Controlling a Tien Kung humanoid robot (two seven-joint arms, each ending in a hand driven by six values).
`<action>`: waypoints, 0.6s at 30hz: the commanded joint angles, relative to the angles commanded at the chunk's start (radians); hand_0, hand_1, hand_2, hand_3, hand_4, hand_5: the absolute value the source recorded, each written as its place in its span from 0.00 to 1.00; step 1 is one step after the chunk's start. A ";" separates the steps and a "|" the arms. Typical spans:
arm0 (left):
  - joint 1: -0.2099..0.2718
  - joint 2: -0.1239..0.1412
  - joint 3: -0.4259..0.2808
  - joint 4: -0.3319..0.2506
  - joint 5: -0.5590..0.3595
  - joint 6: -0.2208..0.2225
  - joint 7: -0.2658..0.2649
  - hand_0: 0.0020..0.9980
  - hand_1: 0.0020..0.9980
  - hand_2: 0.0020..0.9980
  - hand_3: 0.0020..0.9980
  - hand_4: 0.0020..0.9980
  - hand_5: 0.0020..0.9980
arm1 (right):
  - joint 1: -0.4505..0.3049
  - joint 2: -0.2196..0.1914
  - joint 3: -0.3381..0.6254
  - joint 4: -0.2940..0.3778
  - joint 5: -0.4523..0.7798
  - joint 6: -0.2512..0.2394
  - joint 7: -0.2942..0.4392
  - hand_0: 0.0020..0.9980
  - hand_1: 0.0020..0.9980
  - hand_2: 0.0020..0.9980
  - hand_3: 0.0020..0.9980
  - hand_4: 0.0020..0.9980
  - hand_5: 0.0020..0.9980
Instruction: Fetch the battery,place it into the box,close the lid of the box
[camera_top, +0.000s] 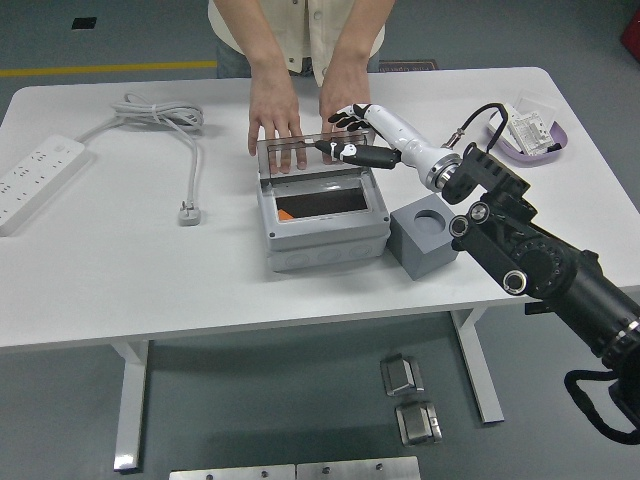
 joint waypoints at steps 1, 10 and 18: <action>0.000 0.000 -0.001 0.000 0.000 0.000 0.000 0.62 0.67 0.67 0.70 0.69 0.18 | -0.003 -0.004 -0.005 0.008 -0.001 0.000 -0.001 0.84 0.76 0.79 0.79 0.96 0.82; 0.002 -0.002 -0.003 0.000 0.000 0.001 0.000 0.62 0.67 0.67 0.70 0.69 0.18 | -0.014 -0.019 -0.018 0.038 -0.005 0.000 -0.008 0.82 0.75 0.79 0.80 0.95 0.82; 0.006 -0.005 -0.005 0.000 -0.002 0.001 0.001 0.62 0.67 0.67 0.70 0.69 0.18 | -0.028 -0.036 -0.030 0.089 -0.019 0.008 -0.027 0.82 0.75 0.79 0.80 0.95 0.82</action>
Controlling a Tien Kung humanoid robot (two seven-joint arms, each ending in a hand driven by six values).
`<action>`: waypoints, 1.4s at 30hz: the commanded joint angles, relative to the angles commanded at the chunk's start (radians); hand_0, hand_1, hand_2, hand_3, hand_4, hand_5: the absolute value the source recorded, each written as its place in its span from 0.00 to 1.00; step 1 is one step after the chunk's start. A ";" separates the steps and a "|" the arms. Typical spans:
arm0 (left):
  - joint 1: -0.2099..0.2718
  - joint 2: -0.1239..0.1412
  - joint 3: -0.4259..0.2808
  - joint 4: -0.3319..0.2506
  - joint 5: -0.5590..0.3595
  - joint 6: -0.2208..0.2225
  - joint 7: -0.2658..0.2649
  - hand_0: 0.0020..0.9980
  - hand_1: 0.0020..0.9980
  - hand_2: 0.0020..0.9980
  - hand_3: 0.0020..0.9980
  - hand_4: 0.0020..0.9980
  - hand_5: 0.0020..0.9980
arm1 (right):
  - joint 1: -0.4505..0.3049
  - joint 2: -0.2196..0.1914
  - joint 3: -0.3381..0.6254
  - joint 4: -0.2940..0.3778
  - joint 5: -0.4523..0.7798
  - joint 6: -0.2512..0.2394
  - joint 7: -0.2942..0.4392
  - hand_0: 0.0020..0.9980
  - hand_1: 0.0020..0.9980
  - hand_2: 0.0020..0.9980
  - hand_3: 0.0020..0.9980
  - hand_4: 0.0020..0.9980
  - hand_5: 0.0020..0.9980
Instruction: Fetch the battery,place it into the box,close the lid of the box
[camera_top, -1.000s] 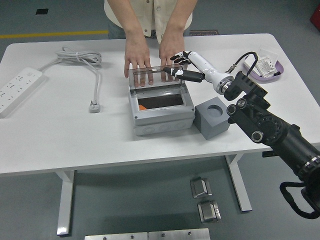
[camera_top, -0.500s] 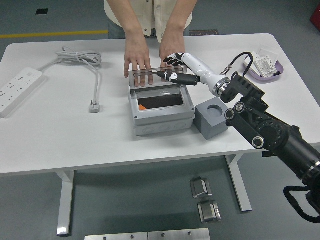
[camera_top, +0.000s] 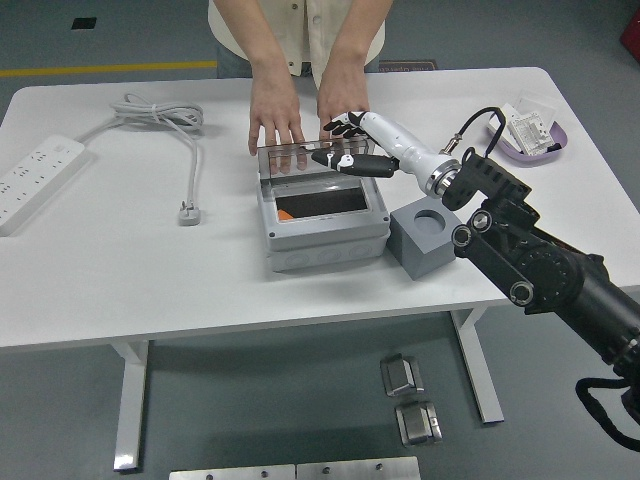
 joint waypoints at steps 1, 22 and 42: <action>0.000 0.000 0.000 0.000 0.000 0.000 0.000 0.62 0.67 0.67 0.70 0.69 0.18 | -0.003 -0.003 -0.003 0.008 -0.001 0.002 -0.003 0.82 0.75 0.79 0.80 0.95 0.82; 0.005 -0.006 -0.006 0.000 -0.001 0.002 0.000 0.62 0.67 0.67 0.70 0.69 0.18 | -0.062 -0.053 -0.050 0.130 -0.011 0.031 -0.048 0.80 0.74 0.79 0.81 0.95 0.82; 0.008 -0.007 -0.009 0.000 0.001 0.002 0.002 0.62 0.67 0.67 0.70 0.69 0.18 | -0.081 -0.070 -0.082 0.170 0.046 0.050 -0.058 0.80 0.74 0.80 0.81 0.96 0.83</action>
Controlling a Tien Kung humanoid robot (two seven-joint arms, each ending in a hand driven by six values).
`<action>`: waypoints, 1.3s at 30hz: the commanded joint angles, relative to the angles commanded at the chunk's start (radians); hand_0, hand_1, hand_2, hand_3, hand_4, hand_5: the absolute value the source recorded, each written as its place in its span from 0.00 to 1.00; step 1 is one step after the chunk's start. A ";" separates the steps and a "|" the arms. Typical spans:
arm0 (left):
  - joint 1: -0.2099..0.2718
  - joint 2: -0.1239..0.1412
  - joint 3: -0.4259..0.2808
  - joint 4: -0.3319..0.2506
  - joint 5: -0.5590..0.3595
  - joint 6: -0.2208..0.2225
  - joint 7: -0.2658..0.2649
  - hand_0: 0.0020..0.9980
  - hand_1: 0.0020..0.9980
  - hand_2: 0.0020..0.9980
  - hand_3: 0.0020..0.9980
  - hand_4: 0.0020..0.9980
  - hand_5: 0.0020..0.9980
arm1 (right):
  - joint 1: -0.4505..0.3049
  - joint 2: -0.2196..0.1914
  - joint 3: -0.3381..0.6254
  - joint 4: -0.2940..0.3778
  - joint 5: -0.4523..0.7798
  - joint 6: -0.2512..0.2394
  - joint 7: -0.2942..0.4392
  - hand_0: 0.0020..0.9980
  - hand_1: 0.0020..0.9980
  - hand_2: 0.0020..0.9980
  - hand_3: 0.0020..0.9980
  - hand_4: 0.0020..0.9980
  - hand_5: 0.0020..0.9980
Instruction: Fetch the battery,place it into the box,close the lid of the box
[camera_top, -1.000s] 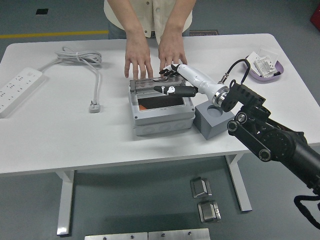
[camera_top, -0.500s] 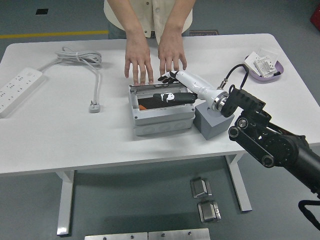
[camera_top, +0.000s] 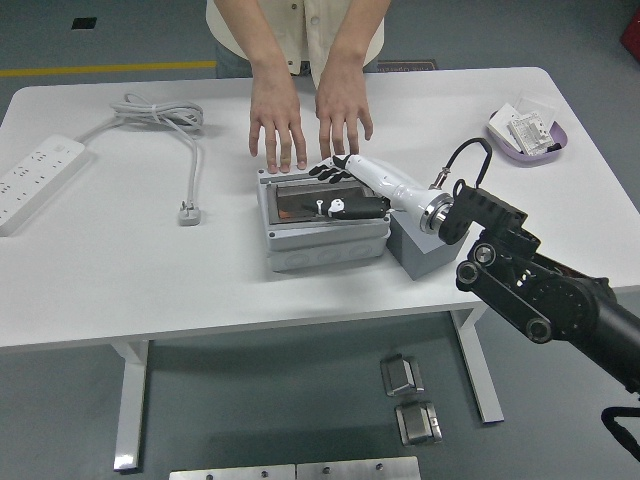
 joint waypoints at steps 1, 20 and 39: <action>0.000 0.000 -0.001 0.000 0.001 0.000 0.000 0.62 0.67 0.67 0.70 0.69 0.18 | 0.000 0.000 0.002 0.000 0.000 0.000 0.000 0.80 0.74 0.80 0.81 0.96 0.83; 0.004 0.001 -0.003 0.000 0.003 -0.001 0.002 0.62 0.67 0.67 0.70 0.69 0.18 | -0.054 -0.025 0.166 0.047 -0.089 0.032 -0.026 0.79 0.74 0.80 0.82 0.96 0.83; 0.010 -0.008 0.002 0.000 -0.010 -0.003 0.003 0.62 0.67 0.67 0.70 0.69 0.18 | -0.191 -0.027 0.461 0.104 -0.069 -0.139 0.099 0.75 0.70 0.75 0.77 0.96 0.83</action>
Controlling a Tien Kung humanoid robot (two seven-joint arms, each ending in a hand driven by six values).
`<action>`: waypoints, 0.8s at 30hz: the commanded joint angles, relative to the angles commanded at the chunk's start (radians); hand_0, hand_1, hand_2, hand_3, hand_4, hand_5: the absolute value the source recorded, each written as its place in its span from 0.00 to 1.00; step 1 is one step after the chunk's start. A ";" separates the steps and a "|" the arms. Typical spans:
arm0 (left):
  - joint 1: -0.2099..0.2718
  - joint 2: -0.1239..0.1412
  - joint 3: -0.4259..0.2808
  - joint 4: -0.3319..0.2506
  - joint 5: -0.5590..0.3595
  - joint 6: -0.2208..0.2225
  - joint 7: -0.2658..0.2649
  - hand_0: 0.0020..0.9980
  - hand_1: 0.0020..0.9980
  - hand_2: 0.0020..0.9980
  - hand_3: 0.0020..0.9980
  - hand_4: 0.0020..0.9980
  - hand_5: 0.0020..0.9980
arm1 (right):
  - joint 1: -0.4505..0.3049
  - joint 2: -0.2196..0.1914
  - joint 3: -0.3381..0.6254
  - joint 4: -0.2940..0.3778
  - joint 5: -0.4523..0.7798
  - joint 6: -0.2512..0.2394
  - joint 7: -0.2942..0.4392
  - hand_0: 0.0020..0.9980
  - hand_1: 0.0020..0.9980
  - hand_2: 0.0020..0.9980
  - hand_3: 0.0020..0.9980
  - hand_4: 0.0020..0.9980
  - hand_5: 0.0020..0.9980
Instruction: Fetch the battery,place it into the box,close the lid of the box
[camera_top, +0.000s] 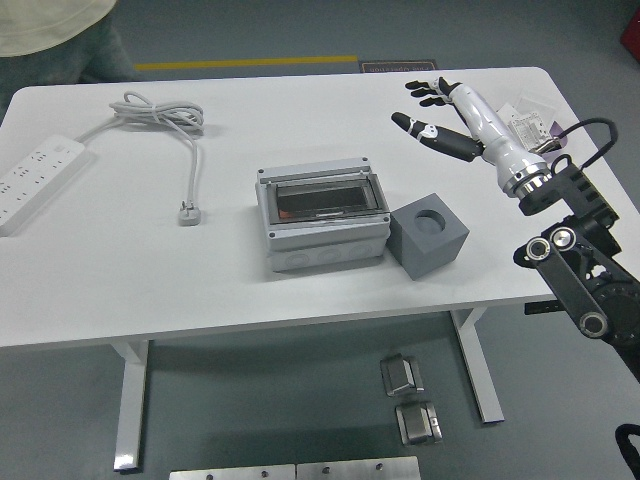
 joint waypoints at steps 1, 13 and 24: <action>0.000 0.000 0.001 0.000 -0.002 0.000 0.000 0.62 0.67 0.67 0.70 0.69 0.18 | -0.007 0.000 0.016 0.004 0.004 -0.010 0.007 0.75 0.70 0.75 0.77 0.96 0.83; -0.008 0.011 0.009 0.000 -0.017 -0.008 0.001 0.62 0.67 0.67 0.70 0.69 0.18 | -0.109 -0.009 0.231 0.102 0.004 -0.045 0.031 0.71 0.66 0.71 0.71 0.94 0.78; -0.017 0.036 0.044 0.000 -0.022 -0.026 0.012 0.62 0.67 0.58 0.69 0.69 0.18 | -0.231 -0.020 0.388 0.157 0.017 -0.067 0.045 0.71 0.65 0.71 0.70 0.94 0.79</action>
